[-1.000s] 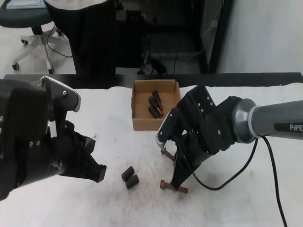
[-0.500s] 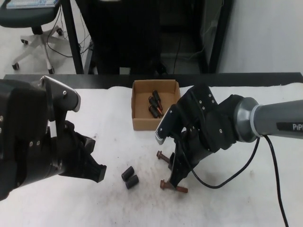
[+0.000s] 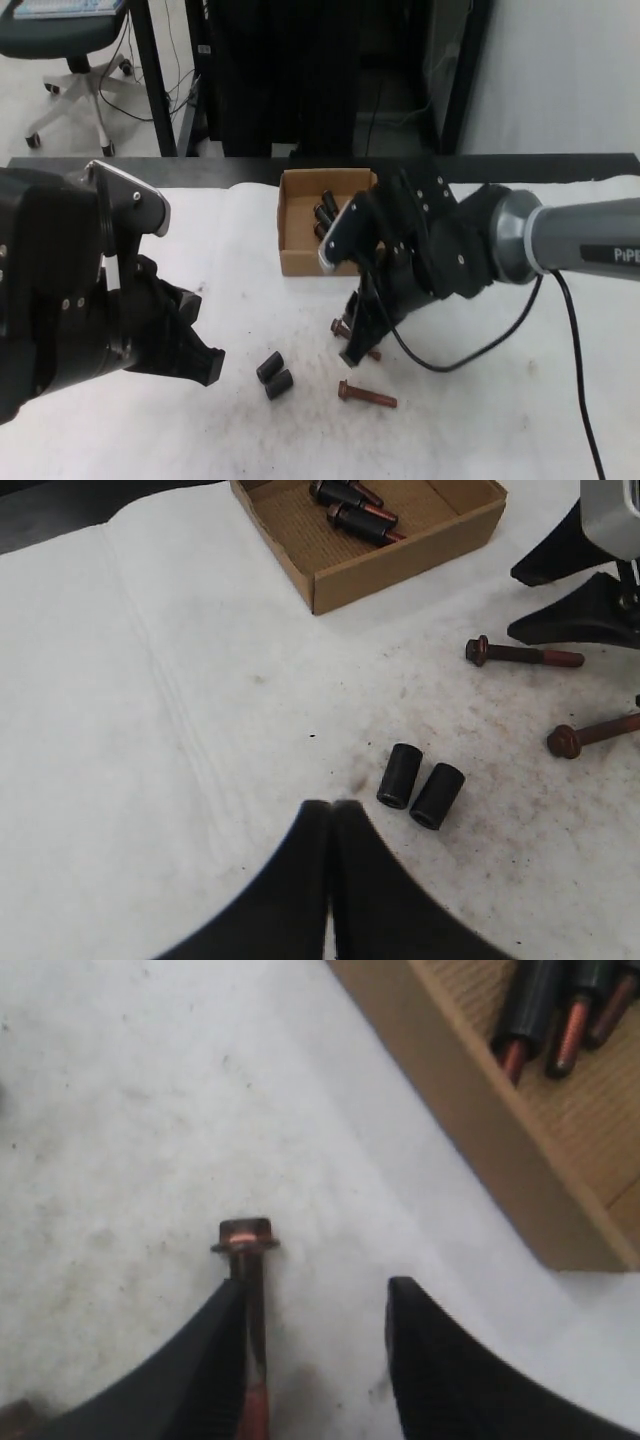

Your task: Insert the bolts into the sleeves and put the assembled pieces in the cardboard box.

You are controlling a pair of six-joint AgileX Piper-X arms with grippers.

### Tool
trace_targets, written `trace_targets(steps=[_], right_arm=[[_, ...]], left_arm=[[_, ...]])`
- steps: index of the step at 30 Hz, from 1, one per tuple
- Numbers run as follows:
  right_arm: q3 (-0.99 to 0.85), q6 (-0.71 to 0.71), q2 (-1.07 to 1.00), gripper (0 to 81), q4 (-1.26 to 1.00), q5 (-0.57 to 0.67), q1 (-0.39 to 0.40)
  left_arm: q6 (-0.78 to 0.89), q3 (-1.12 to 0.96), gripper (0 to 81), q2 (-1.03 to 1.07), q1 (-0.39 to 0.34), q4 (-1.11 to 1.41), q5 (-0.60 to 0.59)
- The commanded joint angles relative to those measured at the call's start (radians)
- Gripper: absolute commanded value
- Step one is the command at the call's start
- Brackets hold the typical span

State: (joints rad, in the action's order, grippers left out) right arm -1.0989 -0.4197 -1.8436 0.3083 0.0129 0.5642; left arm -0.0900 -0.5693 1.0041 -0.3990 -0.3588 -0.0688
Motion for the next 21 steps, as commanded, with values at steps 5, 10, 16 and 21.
trace_targets(steps=[5, 10, 16, 21], right_arm=[[-0.071, -0.011, -0.037, 40.4, 0.027, 0.034, -0.004], [-0.110, -0.021, -0.056, 40.4, 0.131, 0.054, -0.004], [-0.109, -0.029, -0.059, 40.4, 0.204, 0.054, -0.004], [-0.109, -0.075, -0.071, 40.4, 0.226, 0.054, -0.004]], left_arm=[[0.000, 0.000, 0.3, -0.010, -0.001, 0.012, 0.003], [0.000, 0.000, 0.3, -0.010, -0.001, 0.012, 0.003], [0.000, 0.000, 0.3, -0.010, -0.001, 0.012, 0.003], [0.000, 0.000, 0.3, -0.010, -0.001, 0.012, 0.003]])
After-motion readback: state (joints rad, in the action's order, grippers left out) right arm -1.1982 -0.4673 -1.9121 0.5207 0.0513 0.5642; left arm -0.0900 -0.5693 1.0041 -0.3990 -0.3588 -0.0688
